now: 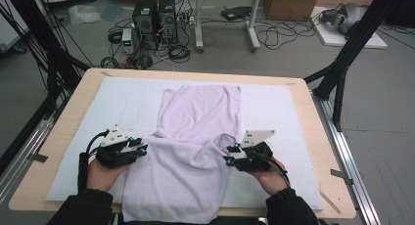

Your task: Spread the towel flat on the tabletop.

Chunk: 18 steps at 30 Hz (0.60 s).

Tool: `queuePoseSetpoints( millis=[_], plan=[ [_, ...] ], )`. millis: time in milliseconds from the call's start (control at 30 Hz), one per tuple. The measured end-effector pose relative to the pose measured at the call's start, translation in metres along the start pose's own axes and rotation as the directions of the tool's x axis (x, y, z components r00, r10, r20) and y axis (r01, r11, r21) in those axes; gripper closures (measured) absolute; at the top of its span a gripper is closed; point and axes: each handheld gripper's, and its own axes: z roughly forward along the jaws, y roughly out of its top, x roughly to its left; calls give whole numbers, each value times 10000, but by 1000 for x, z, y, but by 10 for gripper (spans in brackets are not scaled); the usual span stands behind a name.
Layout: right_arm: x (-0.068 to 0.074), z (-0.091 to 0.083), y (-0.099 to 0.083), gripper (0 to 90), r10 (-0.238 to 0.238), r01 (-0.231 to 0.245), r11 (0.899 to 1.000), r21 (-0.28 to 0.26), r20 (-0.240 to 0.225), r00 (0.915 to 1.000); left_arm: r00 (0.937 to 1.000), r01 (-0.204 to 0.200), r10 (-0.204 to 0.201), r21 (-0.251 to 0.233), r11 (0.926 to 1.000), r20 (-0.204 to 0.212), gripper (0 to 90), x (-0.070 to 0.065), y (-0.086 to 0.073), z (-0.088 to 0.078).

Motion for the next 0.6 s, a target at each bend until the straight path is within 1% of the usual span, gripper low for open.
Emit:
queuePoseSetpoints(
  millis=[33, 67, 133, 200, 233, 267, 300, 333, 367, 400, 433, 500, 533, 600],
  plan=[
    [5, -2, -5, 609, -4, 4, 10000, -9, -160, 9999, 9999, -108, 108, -34, 9999, 95, 600, -4, -1, -2],
    [10, -2, -10, 590, 15, -13, 10000, 90, -306, 9995, 9997, -214, 215, -38, 9998, 116, 594, -8, -1, -3],
    [19, 1, -19, 583, 193, -170, 9994, 312, -765, 9969, 9993, -332, 334, -86, 9994, 171, 581, -15, -3, -5],
    [26, 9, -26, 571, 66, -6, 9980, 626, -947, 9955, 9982, -479, 480, -55, 9988, 362, 568, -20, -4, -5],
    [28, 13, -28, 575, 8, 82, 9965, 829, -1080, 9941, 9979, -543, 544, -19, 9985, 357, 567, -22, -5, -4],
    [30, 16, -29, 591, -56, 171, 9949, 997, -1147, 9934, 9978, -522, 522, 2, 9986, 402, 567, -23, -7, -3],
    [30, 20, -30, 628, -182, 304, 9934, 1105, -1092, 9939, 9977, -498, 494, 70, 9987, 462, 569, -23, -9, -1],
    [30, 23, -30, 678, -152, 301, 9916, 1261, -1172, 9930, 9977, -499, 492, 151, 9986, 457, 572, -22, -10, 1],
    [29, 25, -30, 733, -214, 364, 9913, 1262, -1187, 9927, 9979, -483, 471, 244, 9985, 453, 574, -22, -12, 2],
    [28, 25, -30, 822, -201, 359, 9915, 1251, -1256, 9919, 9978, -501, 486, 336, 9982, 455, 578, -21, -13, 4],
    [27, 25, -28, 861, -187, 360, 9910, 1289, -1332, 9909, 9978, -520, 502, 411, 9978, 438, 581, -21, -15, 5],
    [26, 22, -25, 870, -259, 447, 9901, 1330, -1403, 9898, 9976, -565, 546, 444, 9974, 423, 589, -21, -16, 5],
    [28, 20, -22, 872, -437, 617, 9897, 1291, -1376, 9895, 9978, -537, 520, 407, 9977, 415, 590, -21, -16, 5],
    [29, 14, -13, 873, -541, 692, 9922, 1041, -1413, 9885, 9983, -440, 429, 267, 9987, 405, 590, -20, -15, 4]
  ],
)
